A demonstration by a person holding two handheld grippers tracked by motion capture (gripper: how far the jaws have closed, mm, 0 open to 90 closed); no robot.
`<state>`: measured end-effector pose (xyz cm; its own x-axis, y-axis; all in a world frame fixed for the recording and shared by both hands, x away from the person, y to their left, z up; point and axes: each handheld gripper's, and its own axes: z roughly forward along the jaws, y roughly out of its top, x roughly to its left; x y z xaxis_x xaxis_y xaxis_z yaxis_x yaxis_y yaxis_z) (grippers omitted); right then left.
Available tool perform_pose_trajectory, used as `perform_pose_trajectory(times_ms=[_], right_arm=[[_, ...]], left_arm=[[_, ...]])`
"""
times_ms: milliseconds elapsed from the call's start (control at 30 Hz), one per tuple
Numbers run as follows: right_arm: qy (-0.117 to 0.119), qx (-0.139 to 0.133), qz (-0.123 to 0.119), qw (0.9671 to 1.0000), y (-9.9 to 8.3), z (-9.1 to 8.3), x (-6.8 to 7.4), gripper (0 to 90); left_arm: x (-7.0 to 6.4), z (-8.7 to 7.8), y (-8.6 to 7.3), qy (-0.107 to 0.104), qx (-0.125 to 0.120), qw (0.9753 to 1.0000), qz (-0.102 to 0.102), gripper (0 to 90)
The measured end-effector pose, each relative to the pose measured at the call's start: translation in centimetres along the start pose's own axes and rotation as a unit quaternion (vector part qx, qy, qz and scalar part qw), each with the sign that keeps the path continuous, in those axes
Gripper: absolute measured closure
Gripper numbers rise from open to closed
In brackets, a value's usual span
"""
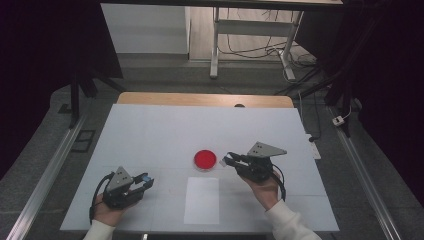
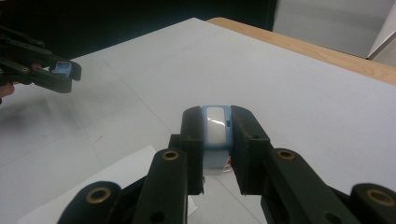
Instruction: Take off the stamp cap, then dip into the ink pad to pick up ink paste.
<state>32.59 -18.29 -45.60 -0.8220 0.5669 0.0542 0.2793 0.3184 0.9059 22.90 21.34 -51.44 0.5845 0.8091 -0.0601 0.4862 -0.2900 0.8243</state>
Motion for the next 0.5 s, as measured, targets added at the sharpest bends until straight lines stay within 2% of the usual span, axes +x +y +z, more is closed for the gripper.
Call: perform_pose_trajectory(times_ms=[500], right_arm=[[0.002, 0.003, -0.003, 1.0000, 0.87, 0.82, -0.19, 75.2]], left_arm=[[0.15, -0.01, 0.06, 0.001, -0.001, 1.0000, -0.003, 64.2]])
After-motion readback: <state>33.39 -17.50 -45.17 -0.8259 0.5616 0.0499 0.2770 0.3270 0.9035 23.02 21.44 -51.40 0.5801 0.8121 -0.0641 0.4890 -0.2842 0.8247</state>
